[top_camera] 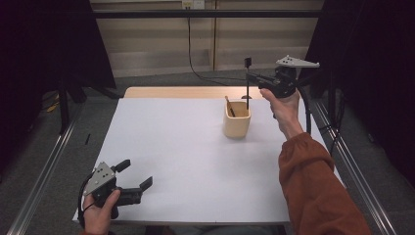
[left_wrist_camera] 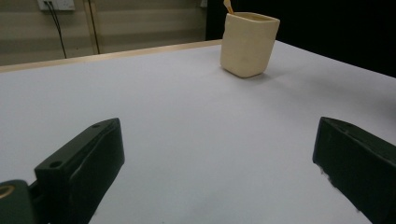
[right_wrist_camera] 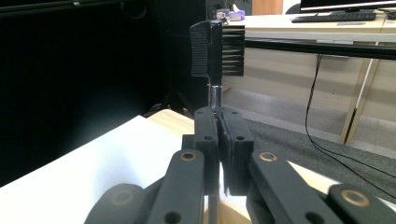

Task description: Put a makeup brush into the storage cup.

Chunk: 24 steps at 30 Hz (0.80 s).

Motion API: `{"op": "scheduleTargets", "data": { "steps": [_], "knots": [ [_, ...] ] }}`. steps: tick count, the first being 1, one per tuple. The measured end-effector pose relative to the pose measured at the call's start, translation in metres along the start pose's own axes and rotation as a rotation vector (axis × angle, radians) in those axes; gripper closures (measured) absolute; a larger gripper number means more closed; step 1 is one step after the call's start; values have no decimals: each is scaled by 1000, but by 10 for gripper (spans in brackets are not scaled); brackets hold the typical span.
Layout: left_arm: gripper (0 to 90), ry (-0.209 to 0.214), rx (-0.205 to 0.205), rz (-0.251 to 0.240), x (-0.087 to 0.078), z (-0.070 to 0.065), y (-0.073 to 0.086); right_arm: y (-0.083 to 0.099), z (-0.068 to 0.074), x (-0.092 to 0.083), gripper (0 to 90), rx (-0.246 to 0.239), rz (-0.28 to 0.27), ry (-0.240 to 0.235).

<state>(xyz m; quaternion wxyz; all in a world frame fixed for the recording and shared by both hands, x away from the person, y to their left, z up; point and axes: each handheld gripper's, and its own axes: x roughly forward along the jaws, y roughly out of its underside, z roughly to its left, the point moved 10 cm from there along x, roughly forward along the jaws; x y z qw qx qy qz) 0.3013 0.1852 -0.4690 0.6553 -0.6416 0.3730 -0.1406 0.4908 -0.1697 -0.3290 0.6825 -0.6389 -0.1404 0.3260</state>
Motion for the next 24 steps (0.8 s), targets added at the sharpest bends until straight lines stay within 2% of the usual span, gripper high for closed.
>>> {"op": "scheduleTargets", "data": {
  "steps": [6,7,11,19,24],
  "knots": [
    [22,4,7,2,1,0,0,3,-9,9,862,12,-3,21],
    [22,3,6,2,1,0,0,4,-12,10,863,1,8,35],
    [19,-1,5,-1,0,0,0,4,-21,14,863,12,15,59],
    [16,-11,-1,-3,-1,2,0,5,-25,20,862,26,11,61],
    [14,-18,-6,-6,-1,3,0,8,-22,23,862,34,-7,56]
  ]
}}
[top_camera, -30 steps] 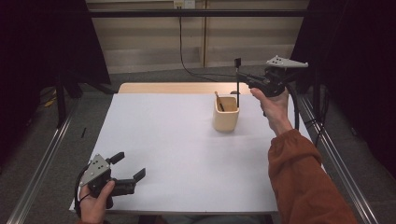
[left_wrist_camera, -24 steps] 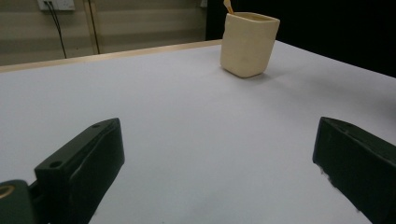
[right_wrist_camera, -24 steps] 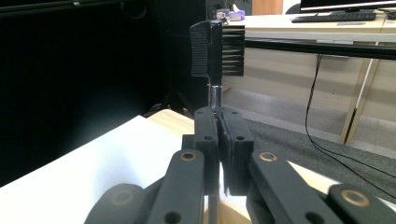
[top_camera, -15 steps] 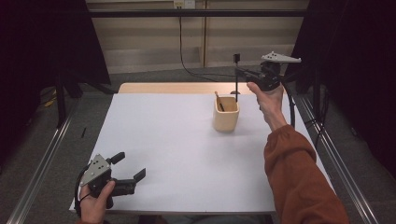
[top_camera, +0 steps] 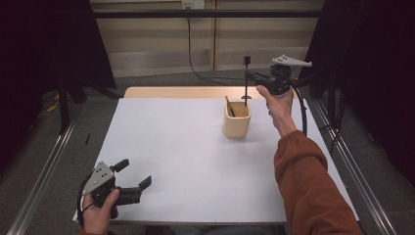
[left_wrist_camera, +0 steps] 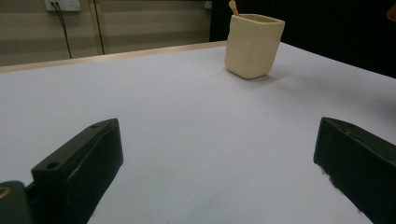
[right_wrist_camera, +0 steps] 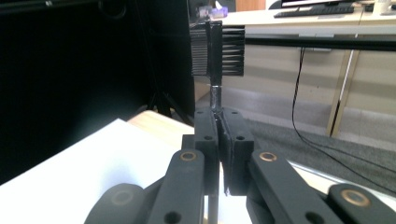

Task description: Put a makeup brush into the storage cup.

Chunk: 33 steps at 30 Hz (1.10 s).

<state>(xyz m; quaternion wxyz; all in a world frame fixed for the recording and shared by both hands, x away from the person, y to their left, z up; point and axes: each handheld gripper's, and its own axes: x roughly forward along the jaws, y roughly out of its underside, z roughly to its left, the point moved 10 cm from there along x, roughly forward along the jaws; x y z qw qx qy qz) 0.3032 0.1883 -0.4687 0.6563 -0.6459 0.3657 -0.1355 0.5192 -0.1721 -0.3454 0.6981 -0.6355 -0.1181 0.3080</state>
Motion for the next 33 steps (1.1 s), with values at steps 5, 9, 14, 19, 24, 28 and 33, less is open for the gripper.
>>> {"op": "scheduleTargets", "data": {
  "steps": [5,9,14,19,24,28,33],
  "knots": [
    [14,2,3,1,-1,0,0,9,8,8,862,-6,19,-18],
    [16,7,1,-2,-1,-1,0,16,8,11,862,0,28,-21],
    [19,8,1,-2,-1,-1,0,29,8,13,862,15,40,-29],
    [19,9,4,0,-1,-1,0,38,4,11,862,26,45,-27],
    [20,10,5,2,-1,-1,0,48,3,9,862,40,43,-29],
    [20,9,5,1,-1,-1,0,54,2,9,862,47,48,-32],
    [20,11,4,3,-1,-1,0,60,3,10,862,54,50,-40]
  ]
}}
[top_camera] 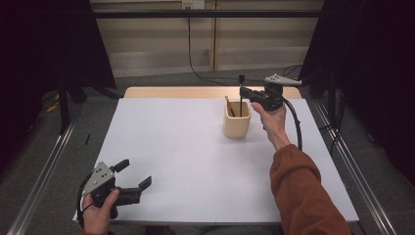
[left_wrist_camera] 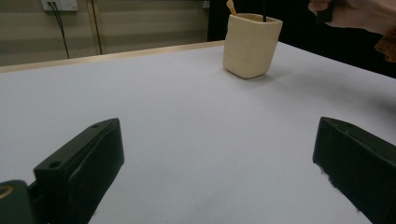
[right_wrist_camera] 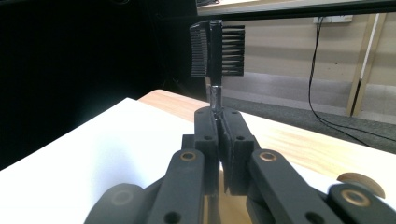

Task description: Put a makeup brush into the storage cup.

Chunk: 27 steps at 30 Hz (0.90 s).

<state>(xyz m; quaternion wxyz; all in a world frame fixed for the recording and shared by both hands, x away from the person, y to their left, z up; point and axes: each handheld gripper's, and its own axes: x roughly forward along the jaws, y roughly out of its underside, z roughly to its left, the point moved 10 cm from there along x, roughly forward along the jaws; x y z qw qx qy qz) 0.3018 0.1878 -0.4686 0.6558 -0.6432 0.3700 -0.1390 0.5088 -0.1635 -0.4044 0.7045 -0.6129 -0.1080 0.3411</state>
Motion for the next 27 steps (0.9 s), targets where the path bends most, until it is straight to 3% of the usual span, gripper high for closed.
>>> {"op": "scheduleTargets", "data": {
  "steps": [19,27],
  "knots": [
    [20,1,2,2,0,0,0,24,-4,3,861,29,35,-5],
    [20,-1,2,1,0,0,0,26,-4,2,859,27,35,-4]
  ]
}}
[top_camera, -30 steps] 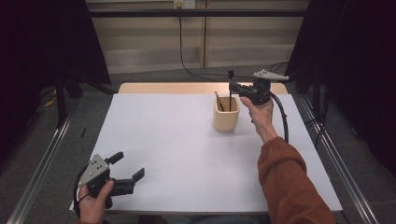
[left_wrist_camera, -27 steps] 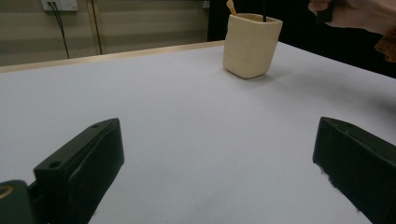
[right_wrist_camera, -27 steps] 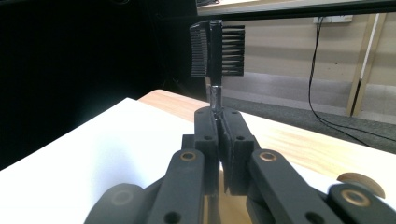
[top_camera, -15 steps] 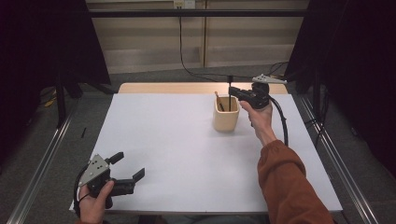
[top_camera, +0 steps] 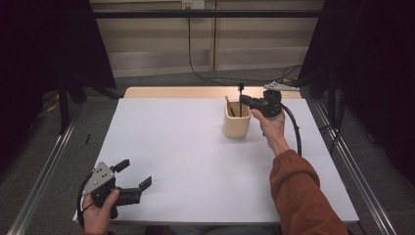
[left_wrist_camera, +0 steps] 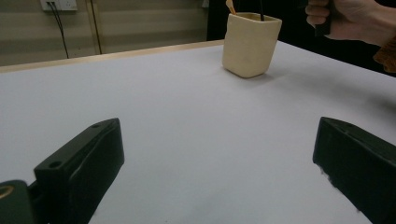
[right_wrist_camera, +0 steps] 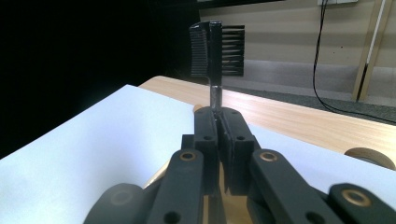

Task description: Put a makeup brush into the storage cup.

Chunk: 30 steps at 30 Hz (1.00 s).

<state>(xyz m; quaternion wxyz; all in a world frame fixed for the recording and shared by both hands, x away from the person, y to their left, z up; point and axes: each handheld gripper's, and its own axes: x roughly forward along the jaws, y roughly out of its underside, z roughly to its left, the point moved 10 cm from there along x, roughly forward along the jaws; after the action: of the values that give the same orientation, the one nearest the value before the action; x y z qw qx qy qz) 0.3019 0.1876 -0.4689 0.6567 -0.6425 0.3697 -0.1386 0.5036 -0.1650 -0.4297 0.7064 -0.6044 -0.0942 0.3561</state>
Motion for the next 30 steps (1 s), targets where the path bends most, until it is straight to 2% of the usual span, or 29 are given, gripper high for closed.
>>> {"op": "scheduleTargets", "data": {
  "steps": [9,11,18,21,22,24,30],
  "knots": [
    [20,0,0,0,0,0,0,1,0,1,850,-8,6,2],
    [20,0,-1,0,0,0,0,1,1,1,763,-1,5,-2],
    [17,3,3,-6,0,0,-1,1,4,2,461,-30,3,3],
    [15,1,0,-5,0,1,-1,1,5,4,328,-26,0,0],
    [15,2,1,-3,1,1,-1,1,6,4,311,-26,1,-6],
    [15,3,1,-6,1,0,-1,3,6,5,208,-24,13,-9],
    [15,6,-1,5,5,-1,-1,3,4,5,89,-31,23,6]
  ]
}}
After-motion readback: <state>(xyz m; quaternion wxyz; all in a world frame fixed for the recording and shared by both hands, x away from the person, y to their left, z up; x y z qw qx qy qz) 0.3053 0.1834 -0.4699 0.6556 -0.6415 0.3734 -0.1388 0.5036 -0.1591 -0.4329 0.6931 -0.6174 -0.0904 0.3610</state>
